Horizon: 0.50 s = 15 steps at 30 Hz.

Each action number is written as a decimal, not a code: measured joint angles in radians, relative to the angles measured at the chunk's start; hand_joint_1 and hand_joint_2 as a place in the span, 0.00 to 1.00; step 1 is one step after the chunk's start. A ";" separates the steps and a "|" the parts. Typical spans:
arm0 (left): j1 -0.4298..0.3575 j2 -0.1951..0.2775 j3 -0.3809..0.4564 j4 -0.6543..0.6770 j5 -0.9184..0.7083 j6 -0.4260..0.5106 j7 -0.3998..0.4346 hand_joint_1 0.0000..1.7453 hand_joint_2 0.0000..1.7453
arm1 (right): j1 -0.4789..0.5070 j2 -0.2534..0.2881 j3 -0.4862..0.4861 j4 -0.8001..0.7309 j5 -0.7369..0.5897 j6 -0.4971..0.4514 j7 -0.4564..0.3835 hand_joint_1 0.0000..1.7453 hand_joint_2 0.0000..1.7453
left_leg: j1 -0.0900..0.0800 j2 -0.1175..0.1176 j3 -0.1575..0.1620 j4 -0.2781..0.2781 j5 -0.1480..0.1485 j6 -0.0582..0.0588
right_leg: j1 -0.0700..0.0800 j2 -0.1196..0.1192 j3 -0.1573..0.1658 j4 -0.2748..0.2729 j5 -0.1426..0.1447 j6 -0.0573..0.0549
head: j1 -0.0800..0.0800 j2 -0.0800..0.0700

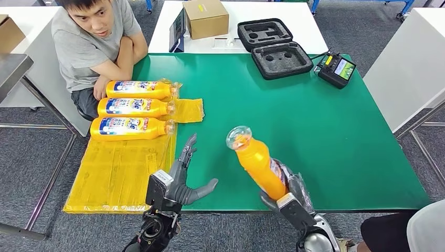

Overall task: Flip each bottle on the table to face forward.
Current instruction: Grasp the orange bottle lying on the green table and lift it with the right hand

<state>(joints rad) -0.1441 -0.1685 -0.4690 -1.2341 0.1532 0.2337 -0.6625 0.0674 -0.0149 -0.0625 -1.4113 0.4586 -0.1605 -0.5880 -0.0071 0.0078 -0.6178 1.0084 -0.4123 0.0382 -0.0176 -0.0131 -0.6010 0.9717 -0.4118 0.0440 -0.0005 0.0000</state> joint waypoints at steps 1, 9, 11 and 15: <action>0.000 0.000 -0.002 0.004 0.000 -0.004 0.002 0.00 1.00 | 0.001 0.006 -0.008 -0.008 -0.002 -0.010 -0.005 1.00 1.00 | 0.000 0.000 0.000 0.000 0.000 0.000 | 0.000 0.000 0.000 0.000 0.000 0.000 | 0.000 0.000; 0.000 0.001 -0.021 0.022 0.019 -0.028 0.015 0.00 1.00 | 0.009 0.033 -0.048 -0.052 0.012 -0.060 -0.022 1.00 1.00 | 0.000 0.000 -0.001 0.000 0.000 0.000 | 0.000 0.000 -0.001 0.000 0.000 0.000 | 0.000 0.000; 0.000 0.001 -0.024 0.023 0.028 -0.032 0.022 0.00 1.00 | 0.008 0.036 -0.053 -0.050 0.028 -0.071 -0.022 1.00 1.00 | 0.000 0.000 -0.001 0.000 0.000 0.000 | 0.000 0.000 -0.001 0.000 0.000 0.000 | 0.000 0.000; -0.004 -0.001 -0.027 0.024 0.049 -0.045 0.036 0.00 1.00 | -0.011 0.045 -0.051 -0.022 0.051 -0.094 -0.028 1.00 1.00 | 0.000 0.000 -0.001 0.000 0.000 0.000 | 0.000 0.000 -0.001 0.000 0.000 0.000 | 0.000 0.000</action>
<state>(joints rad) -0.1481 -0.1693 -0.4961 -1.2097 0.2024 0.1891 -0.6263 0.0566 0.0302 -0.1132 -1.4335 0.5099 -0.2546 -0.6162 -0.0071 0.0080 -0.6191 1.0084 -0.4121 0.0382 -0.0176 -0.0130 -0.6019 0.9717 -0.4118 0.0440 -0.0005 0.0000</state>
